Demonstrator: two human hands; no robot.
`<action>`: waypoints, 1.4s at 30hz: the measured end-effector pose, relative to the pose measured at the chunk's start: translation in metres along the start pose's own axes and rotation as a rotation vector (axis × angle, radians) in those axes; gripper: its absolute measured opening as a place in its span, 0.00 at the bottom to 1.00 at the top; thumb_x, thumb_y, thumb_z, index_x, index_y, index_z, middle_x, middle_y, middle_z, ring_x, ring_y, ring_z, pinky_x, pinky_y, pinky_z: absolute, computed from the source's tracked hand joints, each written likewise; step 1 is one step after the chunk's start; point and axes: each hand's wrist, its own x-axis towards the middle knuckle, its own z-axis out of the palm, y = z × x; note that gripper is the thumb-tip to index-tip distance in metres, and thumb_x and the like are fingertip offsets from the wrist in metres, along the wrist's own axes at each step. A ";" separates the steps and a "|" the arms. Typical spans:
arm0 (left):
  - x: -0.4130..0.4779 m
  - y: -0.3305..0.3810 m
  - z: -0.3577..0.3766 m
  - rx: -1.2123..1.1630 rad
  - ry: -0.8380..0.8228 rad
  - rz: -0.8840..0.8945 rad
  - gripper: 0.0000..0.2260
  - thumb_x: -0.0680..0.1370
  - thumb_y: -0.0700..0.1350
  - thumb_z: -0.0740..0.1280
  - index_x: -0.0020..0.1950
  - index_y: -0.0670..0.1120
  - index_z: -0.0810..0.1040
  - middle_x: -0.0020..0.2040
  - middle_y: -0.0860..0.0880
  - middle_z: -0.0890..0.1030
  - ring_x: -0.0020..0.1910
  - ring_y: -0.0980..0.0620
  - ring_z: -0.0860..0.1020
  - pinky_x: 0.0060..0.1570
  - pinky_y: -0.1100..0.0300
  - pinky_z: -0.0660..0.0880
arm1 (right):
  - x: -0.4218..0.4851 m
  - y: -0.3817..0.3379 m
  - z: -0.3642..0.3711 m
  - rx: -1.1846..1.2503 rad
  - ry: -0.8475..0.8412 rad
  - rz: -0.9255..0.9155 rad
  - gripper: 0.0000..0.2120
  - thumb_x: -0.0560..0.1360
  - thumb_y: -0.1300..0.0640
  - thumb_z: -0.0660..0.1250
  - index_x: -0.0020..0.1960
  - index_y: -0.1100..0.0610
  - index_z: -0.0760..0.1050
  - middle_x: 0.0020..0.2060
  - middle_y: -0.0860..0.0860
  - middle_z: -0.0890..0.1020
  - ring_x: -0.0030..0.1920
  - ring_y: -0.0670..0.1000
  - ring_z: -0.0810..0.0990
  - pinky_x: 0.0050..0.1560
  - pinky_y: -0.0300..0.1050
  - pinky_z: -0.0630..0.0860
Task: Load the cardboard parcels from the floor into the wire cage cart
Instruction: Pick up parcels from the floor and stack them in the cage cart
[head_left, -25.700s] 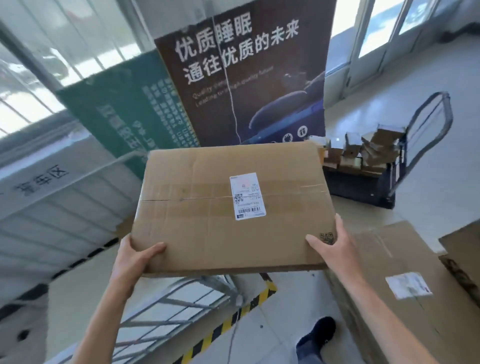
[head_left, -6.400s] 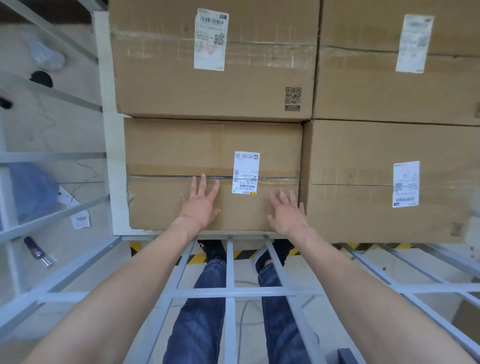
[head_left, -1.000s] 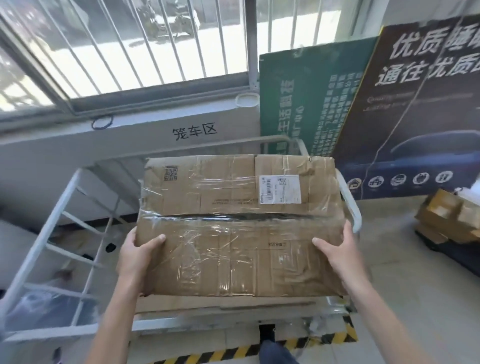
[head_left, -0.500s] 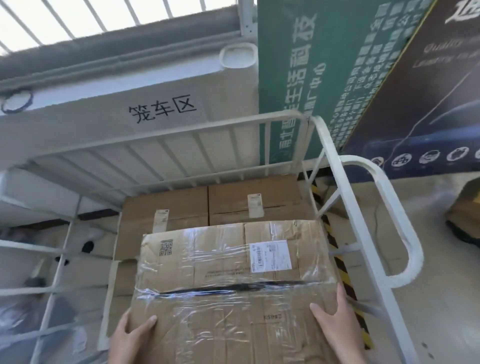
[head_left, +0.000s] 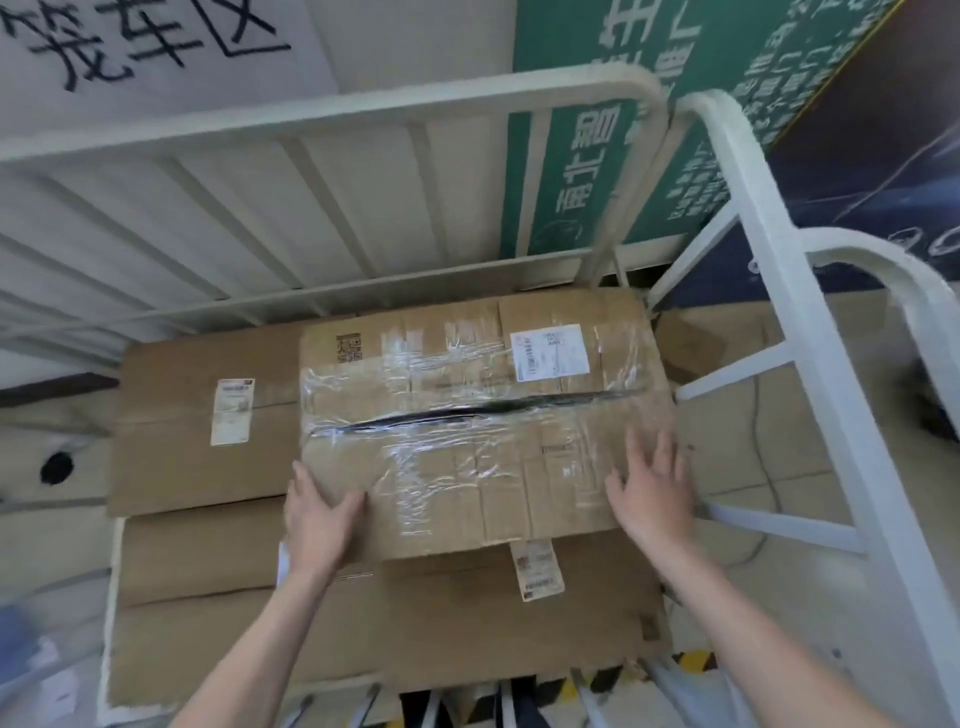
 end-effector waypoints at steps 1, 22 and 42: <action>-0.004 -0.002 0.010 0.145 0.073 0.056 0.42 0.72 0.60 0.61 0.81 0.44 0.53 0.80 0.36 0.55 0.79 0.39 0.53 0.74 0.38 0.53 | 0.000 -0.005 0.010 -0.066 -0.003 -0.024 0.32 0.82 0.50 0.53 0.82 0.49 0.42 0.81 0.58 0.42 0.79 0.65 0.41 0.76 0.67 0.51; 0.068 0.061 0.037 0.792 -0.141 0.330 0.43 0.72 0.78 0.45 0.81 0.58 0.38 0.79 0.42 0.31 0.77 0.37 0.31 0.68 0.26 0.37 | 0.084 -0.071 0.001 -0.109 -0.103 -0.206 0.45 0.67 0.20 0.50 0.78 0.35 0.40 0.78 0.53 0.32 0.74 0.66 0.26 0.65 0.73 0.26; -0.268 0.125 -0.103 0.424 -0.219 0.836 0.26 0.82 0.58 0.59 0.80 0.55 0.61 0.80 0.49 0.61 0.80 0.48 0.53 0.77 0.41 0.48 | -0.281 -0.038 -0.113 0.387 0.203 -0.140 0.31 0.80 0.41 0.56 0.80 0.42 0.51 0.81 0.45 0.51 0.80 0.50 0.42 0.78 0.59 0.50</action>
